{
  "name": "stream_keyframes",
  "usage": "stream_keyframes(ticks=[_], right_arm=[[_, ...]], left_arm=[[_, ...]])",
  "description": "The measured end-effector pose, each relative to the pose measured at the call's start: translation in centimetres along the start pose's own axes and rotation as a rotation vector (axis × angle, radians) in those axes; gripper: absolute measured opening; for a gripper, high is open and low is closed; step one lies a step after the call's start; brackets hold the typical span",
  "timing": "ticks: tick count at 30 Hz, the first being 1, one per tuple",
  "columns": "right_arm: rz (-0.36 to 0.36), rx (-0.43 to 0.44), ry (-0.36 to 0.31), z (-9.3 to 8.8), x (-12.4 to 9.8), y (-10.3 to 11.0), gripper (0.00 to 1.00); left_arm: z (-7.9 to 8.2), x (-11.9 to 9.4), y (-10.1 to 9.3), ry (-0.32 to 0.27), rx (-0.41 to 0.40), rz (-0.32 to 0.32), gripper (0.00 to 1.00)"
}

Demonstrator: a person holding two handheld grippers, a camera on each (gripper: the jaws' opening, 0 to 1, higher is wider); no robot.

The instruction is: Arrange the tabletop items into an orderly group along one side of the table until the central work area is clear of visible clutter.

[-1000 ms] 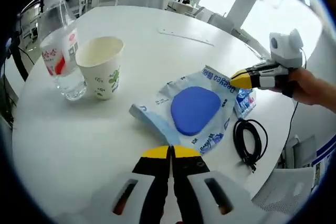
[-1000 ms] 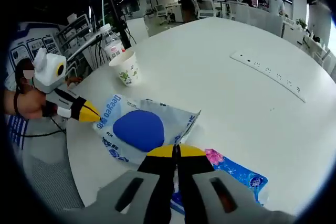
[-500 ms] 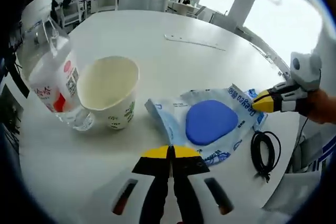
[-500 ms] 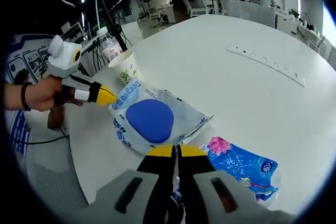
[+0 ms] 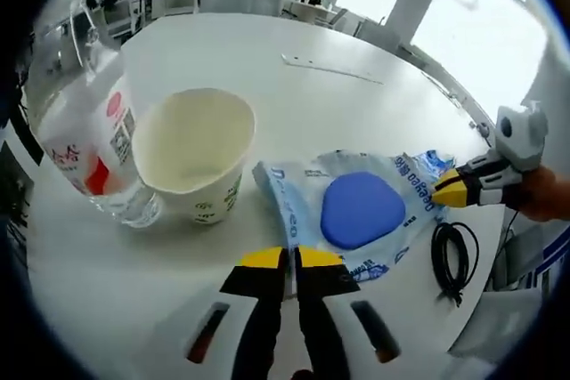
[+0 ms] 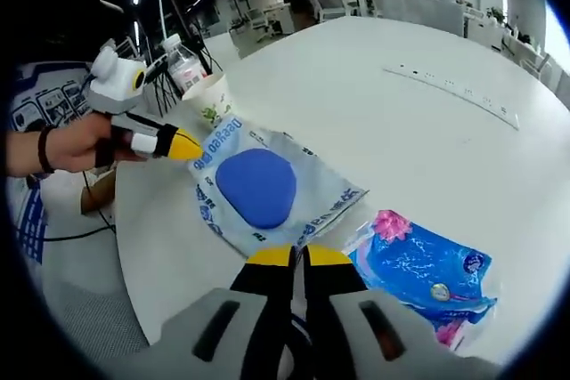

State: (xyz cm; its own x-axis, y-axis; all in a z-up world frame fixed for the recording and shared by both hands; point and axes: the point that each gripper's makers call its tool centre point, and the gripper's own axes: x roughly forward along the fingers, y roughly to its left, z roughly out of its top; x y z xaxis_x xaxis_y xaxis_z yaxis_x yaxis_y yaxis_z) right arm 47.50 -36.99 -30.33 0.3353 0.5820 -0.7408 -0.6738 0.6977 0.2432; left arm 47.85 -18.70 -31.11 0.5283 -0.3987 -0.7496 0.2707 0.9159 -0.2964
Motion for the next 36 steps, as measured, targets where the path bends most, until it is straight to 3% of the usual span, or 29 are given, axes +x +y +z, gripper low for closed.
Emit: stream_keyframes(ticks=[9, 14, 26, 30, 36], right_arm=[[0.003, 0.013, -0.006, -0.4, 0.1, 0.2, 0.03], [0.0, 0.021, -0.005, -0.5, 0.0, 0.2, 0.02], [-0.042, 0.062, -0.033, 1.2, 0.3, -0.9, 0.0], [-0.056, 0.092, -0.046, 1.9, 0.7, -1.5, 0.0], [-0.057, 0.083, -0.035, 2.3, 1.3, -1.6, 0.0]], left_arm=[[-1.6, -0.7, -0.2, 0.006, 0.009, -0.017, 0.11], [-2.0, -0.8, -0.2, 0.003, 0.021, -0.003, 0.03], [0.1, 0.1, 0.7, -0.074, -0.123, 0.045, 0.0], [0.7, 0.4, 1.0, -0.107, -0.212, 0.067, 0.0], [1.7, 0.5, 1.8, -0.135, -0.25, 0.09, 0.0]])
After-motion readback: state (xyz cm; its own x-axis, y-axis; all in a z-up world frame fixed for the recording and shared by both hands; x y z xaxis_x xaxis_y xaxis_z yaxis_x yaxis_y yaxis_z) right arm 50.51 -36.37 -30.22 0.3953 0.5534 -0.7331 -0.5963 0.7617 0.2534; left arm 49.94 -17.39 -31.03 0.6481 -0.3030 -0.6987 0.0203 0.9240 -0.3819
